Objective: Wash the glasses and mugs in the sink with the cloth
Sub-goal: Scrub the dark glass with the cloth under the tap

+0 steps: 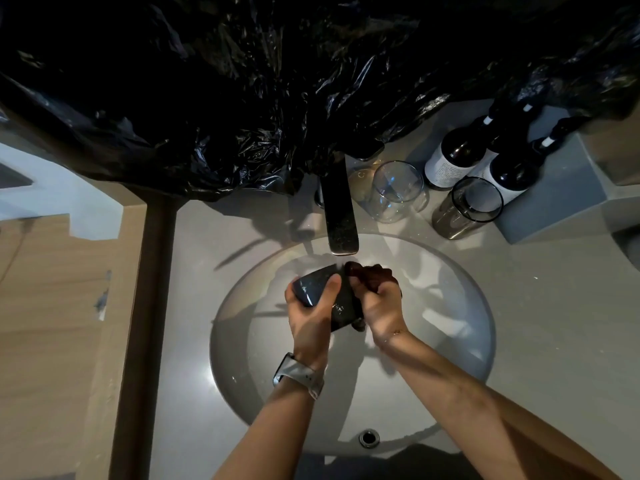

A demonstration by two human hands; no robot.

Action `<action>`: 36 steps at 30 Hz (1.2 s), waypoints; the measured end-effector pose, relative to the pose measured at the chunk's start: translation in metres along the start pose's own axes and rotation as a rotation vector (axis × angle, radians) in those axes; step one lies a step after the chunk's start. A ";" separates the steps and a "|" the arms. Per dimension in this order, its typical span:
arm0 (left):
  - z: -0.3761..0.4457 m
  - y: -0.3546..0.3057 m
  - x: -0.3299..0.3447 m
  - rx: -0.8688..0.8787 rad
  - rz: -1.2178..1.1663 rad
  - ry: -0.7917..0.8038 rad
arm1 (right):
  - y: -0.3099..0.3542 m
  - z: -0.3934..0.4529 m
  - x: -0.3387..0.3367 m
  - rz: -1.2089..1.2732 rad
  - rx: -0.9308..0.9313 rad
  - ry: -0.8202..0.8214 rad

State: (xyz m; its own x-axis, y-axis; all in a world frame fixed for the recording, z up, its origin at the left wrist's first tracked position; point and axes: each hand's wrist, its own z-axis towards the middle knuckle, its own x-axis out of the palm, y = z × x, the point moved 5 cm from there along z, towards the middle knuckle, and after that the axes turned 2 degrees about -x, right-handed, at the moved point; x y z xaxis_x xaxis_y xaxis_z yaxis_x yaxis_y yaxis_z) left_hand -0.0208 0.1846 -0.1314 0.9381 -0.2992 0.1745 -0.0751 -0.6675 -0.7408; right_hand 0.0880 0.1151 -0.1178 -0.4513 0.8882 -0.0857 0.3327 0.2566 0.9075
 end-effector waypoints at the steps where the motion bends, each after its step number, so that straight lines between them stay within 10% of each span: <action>1: 0.002 -0.001 -0.002 -0.003 -0.011 -0.001 | 0.008 0.001 0.001 -0.119 -0.105 0.038; 7: 0.005 -0.005 0.008 -0.283 -0.260 0.311 | 0.010 0.008 0.004 -0.098 -0.070 0.034; 15: 0.014 -0.012 -0.004 -0.129 -0.028 0.067 | 0.002 -0.031 0.006 0.251 0.165 0.310; 23: -0.009 -0.008 0.002 -0.058 -0.114 0.011 | 0.010 -0.001 -0.004 -0.003 0.073 0.254; 29: -0.009 -0.012 -0.002 -0.012 -0.057 0.012 | 0.006 -0.003 -0.002 0.385 0.392 0.274; 36: -0.012 -0.009 -0.003 0.021 0.001 0.035 | 0.010 0.010 0.005 -0.111 0.116 0.221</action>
State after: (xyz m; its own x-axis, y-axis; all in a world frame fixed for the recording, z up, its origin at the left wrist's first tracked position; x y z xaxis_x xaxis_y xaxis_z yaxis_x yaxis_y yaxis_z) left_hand -0.0272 0.1840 -0.1176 0.9257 -0.3238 0.1956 -0.0688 -0.6524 -0.7548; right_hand 0.0972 0.1263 -0.1138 -0.6555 0.7511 -0.0786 0.3582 0.4009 0.8432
